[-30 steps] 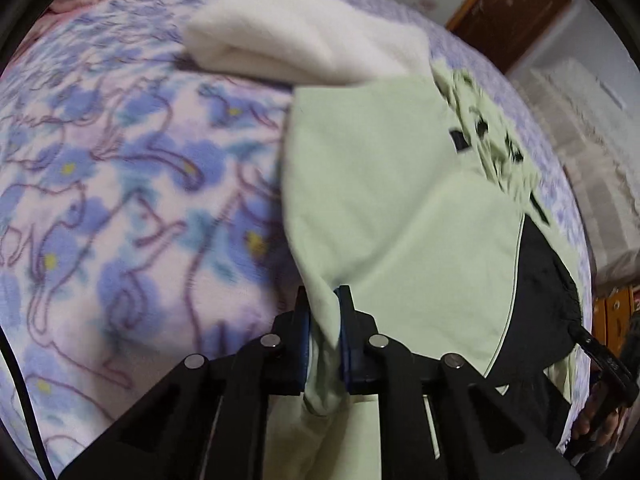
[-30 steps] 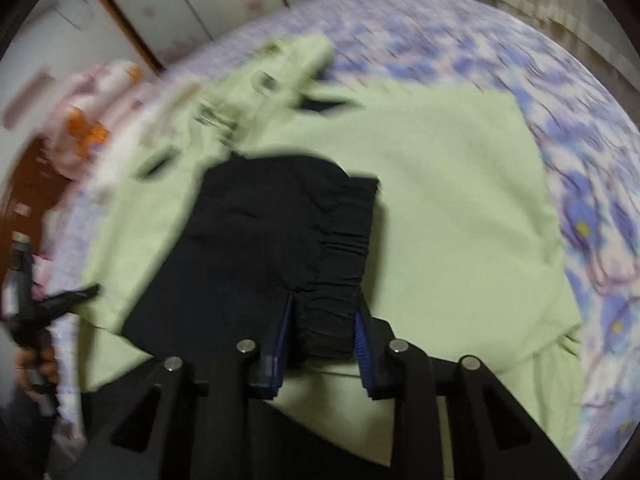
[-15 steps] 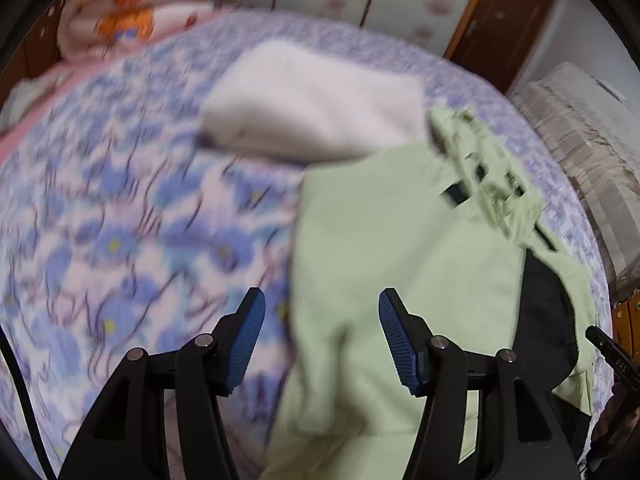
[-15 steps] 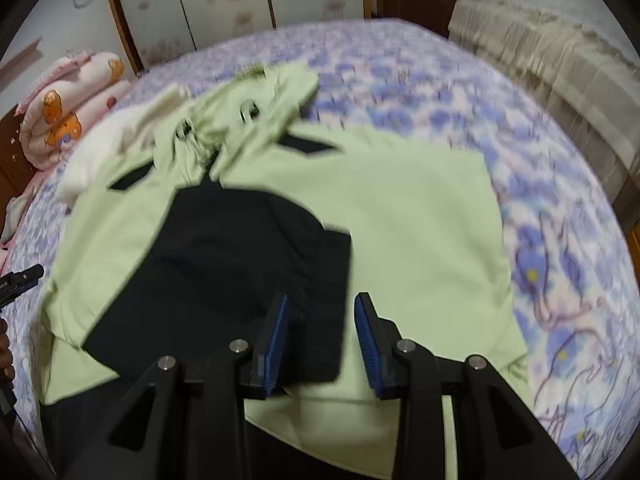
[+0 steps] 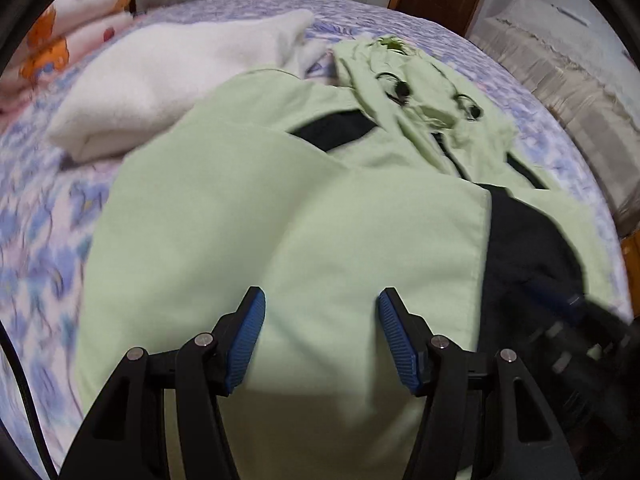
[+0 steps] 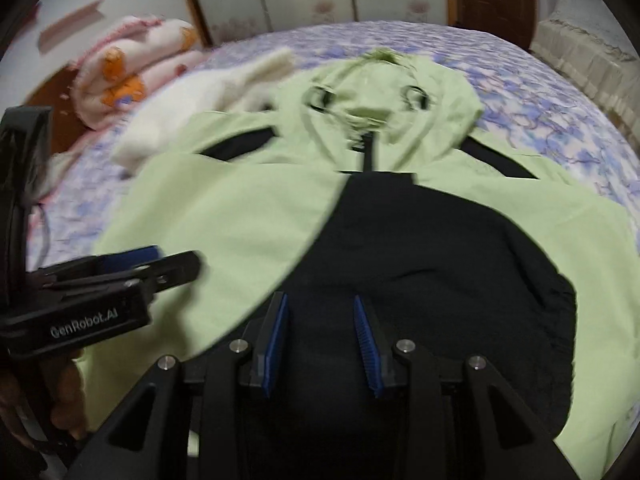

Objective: Fold large clothes

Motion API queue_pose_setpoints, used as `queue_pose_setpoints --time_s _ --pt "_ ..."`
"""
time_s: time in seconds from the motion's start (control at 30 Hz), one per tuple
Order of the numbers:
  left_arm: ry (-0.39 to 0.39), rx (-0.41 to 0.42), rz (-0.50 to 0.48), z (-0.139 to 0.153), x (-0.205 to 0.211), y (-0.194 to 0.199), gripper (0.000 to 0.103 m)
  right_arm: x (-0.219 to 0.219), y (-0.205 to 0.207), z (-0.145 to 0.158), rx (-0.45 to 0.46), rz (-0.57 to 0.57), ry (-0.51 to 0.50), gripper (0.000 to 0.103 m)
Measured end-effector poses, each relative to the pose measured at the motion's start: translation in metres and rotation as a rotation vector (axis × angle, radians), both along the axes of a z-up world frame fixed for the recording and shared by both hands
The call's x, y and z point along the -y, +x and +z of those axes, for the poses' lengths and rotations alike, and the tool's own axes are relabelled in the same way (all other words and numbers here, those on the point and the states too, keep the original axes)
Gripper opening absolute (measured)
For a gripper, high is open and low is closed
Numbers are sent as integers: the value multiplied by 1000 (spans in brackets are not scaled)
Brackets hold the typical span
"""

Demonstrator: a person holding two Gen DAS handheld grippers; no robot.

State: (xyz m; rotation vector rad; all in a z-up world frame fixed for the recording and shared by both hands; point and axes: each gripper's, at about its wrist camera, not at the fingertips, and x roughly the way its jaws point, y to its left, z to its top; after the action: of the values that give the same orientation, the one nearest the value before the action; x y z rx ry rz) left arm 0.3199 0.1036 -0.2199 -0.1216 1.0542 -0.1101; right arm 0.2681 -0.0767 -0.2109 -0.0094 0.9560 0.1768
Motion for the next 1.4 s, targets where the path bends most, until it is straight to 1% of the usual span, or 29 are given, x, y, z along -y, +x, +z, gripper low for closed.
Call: queue_pose_setpoints --time_s 0.03,0.07,0.13,0.17,0.2,0.23,0.27,0.33,0.43,0.47,0.5,0.63,0.8,0.87,0.97,1.1,1.2,1.27,1.4 --pt "-3 10 4 1 -6 4 58 14 7 -1 6 -41 -13 32" --pt "-1 13 13 3 -13 8 54 27 12 -2 10 -73 -18 31" --pt "1 17 16 7 -23 14 48 66 23 -2 18 -181 -57 31" --pt "4 20 15 8 -27 17 48 84 25 -3 18 -204 -40 28" --pt "27 26 16 8 -31 18 48 96 26 -3 14 -206 -8 19" --pt "44 26 14 8 -33 19 48 110 27 -5 -4 -213 18 1" --pt "70 26 20 7 -36 19 48 116 27 -6 -10 -214 23 0" --pt "107 25 38 5 -42 21 48 119 23 -4 0 -213 5 0" --pt "90 20 58 4 -51 22 48 111 16 -3 5 -205 -42 0" --pt "88 19 60 4 -55 21 48 109 16 -2 5 -203 -47 3" --pt "89 18 62 4 -55 20 48 107 13 -1 6 -208 -50 3" --pt "92 13 70 10 -61 14 49 105 9 8 -4 -225 -12 9" --pt "80 14 95 21 -66 8 50 96 1 24 16 -204 -1 9" --pt "63 12 104 27 -71 2 52 93 -4 30 18 -194 11 9" --pt "56 18 114 38 -76 -8 53 90 -13 40 20 -186 35 9" --pt "60 30 116 57 -81 -27 55 84 -30 53 29 -172 42 9" --pt "57 44 119 73 -85 -46 58 80 -47 66 40 -158 44 9" --pt "59 56 118 83 -86 -61 60 79 -57 75 50 -150 43 9" --pt "69 74 105 102 -88 -95 62 78 -86 91 72 -137 34 9"
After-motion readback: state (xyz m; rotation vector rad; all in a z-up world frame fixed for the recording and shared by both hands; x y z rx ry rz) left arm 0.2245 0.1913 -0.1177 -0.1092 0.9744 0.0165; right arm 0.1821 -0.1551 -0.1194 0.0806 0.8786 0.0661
